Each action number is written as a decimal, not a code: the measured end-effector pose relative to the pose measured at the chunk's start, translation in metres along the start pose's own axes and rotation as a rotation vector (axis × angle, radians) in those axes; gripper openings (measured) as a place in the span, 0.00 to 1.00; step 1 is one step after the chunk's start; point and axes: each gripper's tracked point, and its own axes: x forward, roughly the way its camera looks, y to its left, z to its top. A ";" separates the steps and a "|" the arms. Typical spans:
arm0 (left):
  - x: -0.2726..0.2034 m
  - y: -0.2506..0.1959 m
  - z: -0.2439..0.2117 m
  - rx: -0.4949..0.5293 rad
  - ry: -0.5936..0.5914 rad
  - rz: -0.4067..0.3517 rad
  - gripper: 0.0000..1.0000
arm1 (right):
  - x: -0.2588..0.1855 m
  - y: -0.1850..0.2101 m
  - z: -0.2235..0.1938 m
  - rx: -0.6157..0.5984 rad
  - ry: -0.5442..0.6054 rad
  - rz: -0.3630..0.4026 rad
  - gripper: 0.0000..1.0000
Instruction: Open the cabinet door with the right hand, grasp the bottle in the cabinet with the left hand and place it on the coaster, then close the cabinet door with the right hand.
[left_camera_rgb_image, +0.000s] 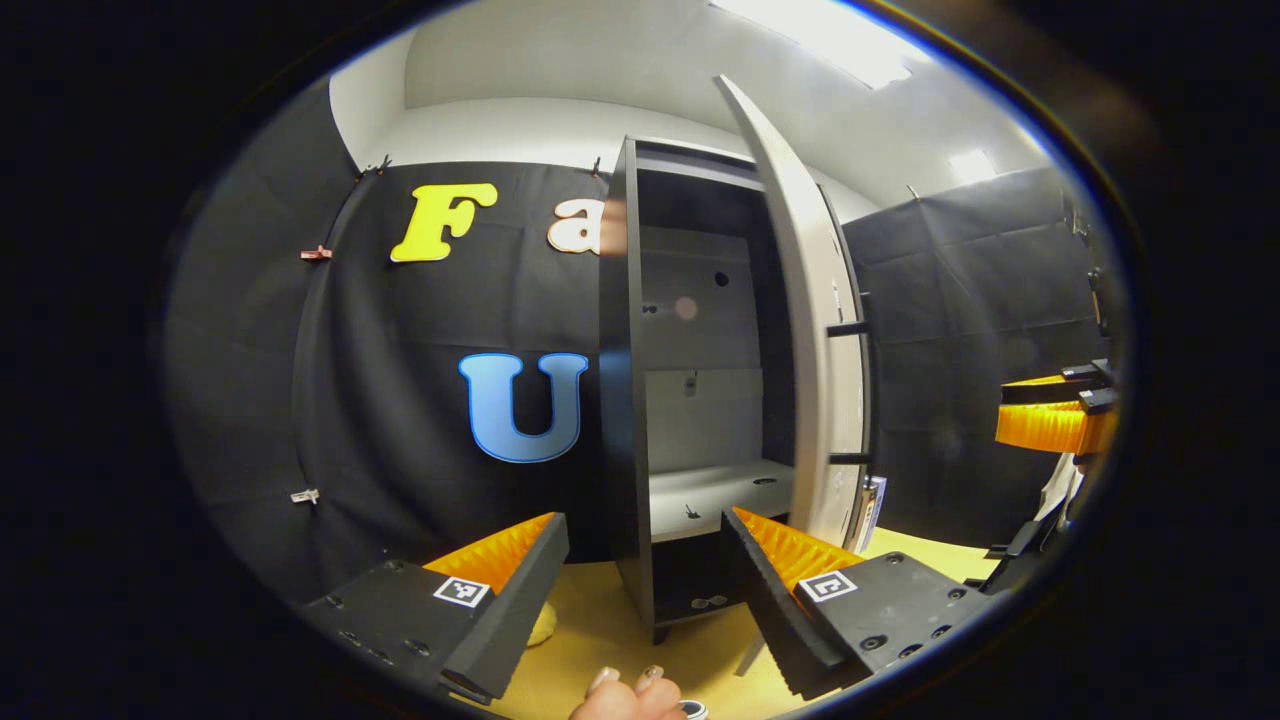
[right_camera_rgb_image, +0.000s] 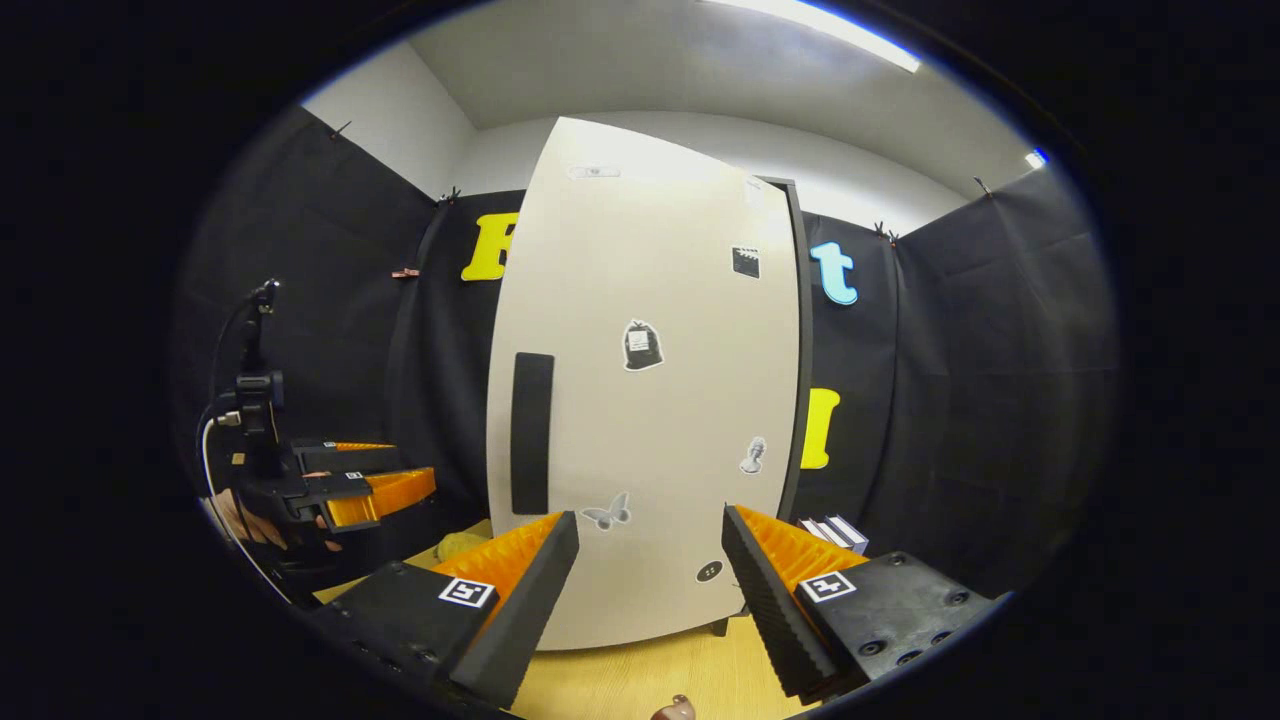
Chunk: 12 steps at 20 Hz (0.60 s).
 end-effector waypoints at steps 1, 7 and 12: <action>-0.001 -0.003 0.001 0.005 0.001 0.006 0.99 | 0.001 -0.001 -0.001 0.007 0.006 -0.007 0.95; -0.004 -0.032 0.010 -0.006 -0.002 0.011 0.96 | 0.002 -0.002 -0.001 0.071 0.023 -0.022 0.96; -0.003 -0.048 0.008 -0.010 0.016 0.052 0.96 | -0.002 -0.012 0.005 0.113 -0.011 -0.073 0.96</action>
